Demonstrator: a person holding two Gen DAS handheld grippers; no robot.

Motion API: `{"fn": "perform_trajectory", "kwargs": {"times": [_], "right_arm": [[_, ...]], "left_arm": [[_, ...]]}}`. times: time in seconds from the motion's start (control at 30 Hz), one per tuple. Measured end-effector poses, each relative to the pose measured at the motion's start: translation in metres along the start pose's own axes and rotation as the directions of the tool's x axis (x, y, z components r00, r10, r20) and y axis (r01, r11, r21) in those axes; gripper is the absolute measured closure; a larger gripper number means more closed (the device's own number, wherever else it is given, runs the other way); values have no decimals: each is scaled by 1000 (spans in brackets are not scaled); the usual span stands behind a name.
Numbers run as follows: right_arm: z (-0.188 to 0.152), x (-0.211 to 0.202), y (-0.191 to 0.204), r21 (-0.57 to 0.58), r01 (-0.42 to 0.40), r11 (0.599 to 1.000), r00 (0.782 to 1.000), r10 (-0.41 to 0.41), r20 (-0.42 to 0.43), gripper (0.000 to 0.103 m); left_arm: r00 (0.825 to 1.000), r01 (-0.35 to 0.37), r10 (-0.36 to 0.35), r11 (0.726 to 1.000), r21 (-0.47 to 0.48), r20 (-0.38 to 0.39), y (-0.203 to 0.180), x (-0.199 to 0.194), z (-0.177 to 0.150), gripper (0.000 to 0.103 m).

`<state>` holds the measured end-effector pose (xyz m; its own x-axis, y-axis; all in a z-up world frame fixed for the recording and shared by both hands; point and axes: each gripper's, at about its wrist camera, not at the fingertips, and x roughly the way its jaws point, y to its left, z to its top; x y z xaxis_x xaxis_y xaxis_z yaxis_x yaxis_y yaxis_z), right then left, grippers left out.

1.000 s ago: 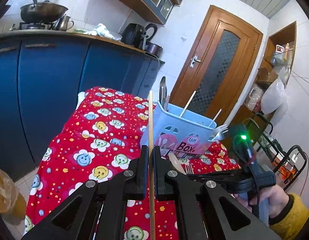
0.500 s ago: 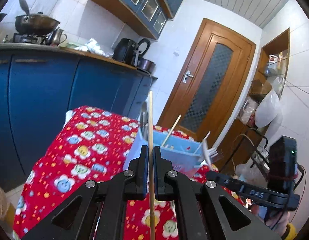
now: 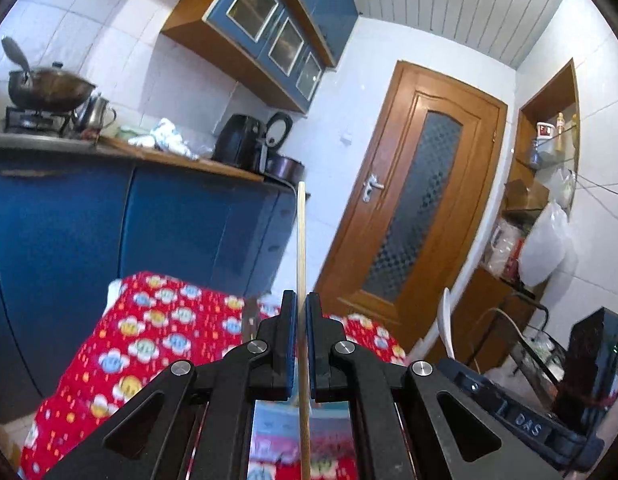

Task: Organize utensils
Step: 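Lift the chopstick and wooden spoon and lower them into the holder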

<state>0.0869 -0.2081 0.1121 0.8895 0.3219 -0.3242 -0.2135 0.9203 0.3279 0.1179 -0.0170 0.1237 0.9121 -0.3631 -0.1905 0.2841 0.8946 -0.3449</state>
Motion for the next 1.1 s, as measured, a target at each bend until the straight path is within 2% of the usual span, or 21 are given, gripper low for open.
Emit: {"fn": "perform_trajectory", "kwargs": {"times": [0.27, 0.57, 0.73, 1.1], "right_arm": [[12, 16, -8, -32, 59, 998, 993, -55, 102, 96], [11, 45, -18, -30, 128, 991, 979, -122, 161, 96], [3, 58, -16, -87, 173, 981, 971, -155, 183, 96], [-9, 75, -24, -91, 172, 981, 981, -162, 110, 95]], "left_arm": [[992, -81, 79, 997, 11, 94, -7, 35, 4, 99], [969, -179, 162, 980, 82, 185, -13, 57, -18, 99], [967, -193, 171, 976, 104, 191, -9, 63, -31, 99], [975, -185, 166, 975, 127, 149, -7, 70, -43, 99]]}}
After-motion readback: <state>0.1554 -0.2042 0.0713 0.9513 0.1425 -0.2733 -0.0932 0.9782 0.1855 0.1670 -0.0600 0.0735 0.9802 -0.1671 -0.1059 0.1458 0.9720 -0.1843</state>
